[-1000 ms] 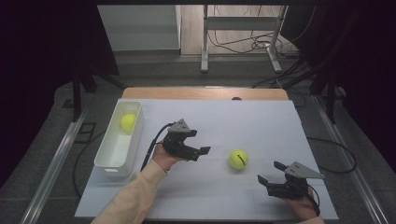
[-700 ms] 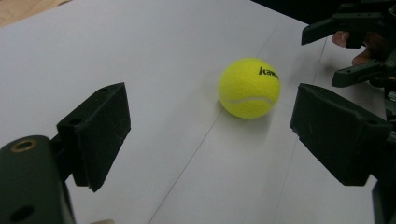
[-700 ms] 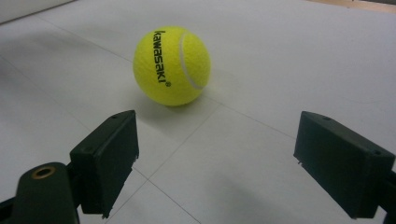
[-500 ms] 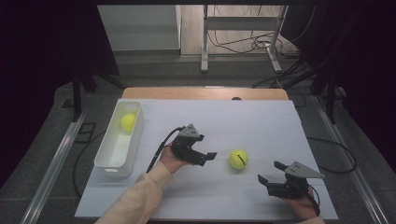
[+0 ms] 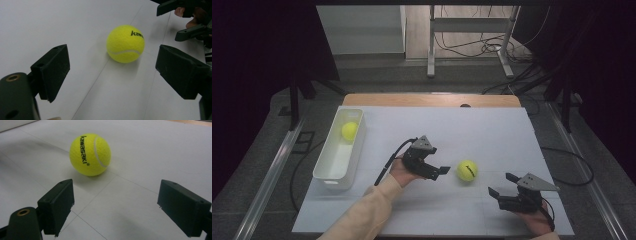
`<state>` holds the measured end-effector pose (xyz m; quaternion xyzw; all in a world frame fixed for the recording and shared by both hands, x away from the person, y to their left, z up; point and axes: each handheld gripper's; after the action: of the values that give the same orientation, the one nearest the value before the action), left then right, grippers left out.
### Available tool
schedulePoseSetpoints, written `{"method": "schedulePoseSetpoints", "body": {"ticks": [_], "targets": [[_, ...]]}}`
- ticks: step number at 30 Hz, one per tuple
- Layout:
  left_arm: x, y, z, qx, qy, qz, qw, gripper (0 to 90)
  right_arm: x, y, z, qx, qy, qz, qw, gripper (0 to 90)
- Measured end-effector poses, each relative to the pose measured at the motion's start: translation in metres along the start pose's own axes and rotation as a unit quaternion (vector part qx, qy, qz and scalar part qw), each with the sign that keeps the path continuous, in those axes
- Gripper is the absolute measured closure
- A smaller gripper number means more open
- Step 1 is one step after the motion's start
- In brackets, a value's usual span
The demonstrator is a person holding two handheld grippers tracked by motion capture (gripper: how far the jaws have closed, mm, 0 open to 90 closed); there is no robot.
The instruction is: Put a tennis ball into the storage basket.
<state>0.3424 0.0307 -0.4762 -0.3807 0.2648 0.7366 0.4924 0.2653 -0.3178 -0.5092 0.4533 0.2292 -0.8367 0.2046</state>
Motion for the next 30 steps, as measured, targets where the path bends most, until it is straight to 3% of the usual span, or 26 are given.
{"method": "schedulePoseSetpoints", "body": {"ticks": [11, 30], "targets": [[-0.007, 0.005, -0.018, 0.008, -0.020, -0.012, 0.9997, 12.9, 0.000, 0.000, 0.000, 0.000, 0.000, 0.001, 1.0000, 14.3], [-0.012, 0.006, -0.033, 0.011, -0.032, -0.010, 0.9994, 12.7, 0.000, 0.000, 0.000, 0.001, 0.000, 0.002, 1.0000, 14.3]]}}
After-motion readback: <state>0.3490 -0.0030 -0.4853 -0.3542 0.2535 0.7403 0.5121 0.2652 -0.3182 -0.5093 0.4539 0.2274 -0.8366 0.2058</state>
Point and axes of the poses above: each handheld gripper's, and its own axes: z roughly backward along the jaws, x roughly out of its underside, y roughly to its right, and after that the axes turned 12 degrees about -z, right-handed
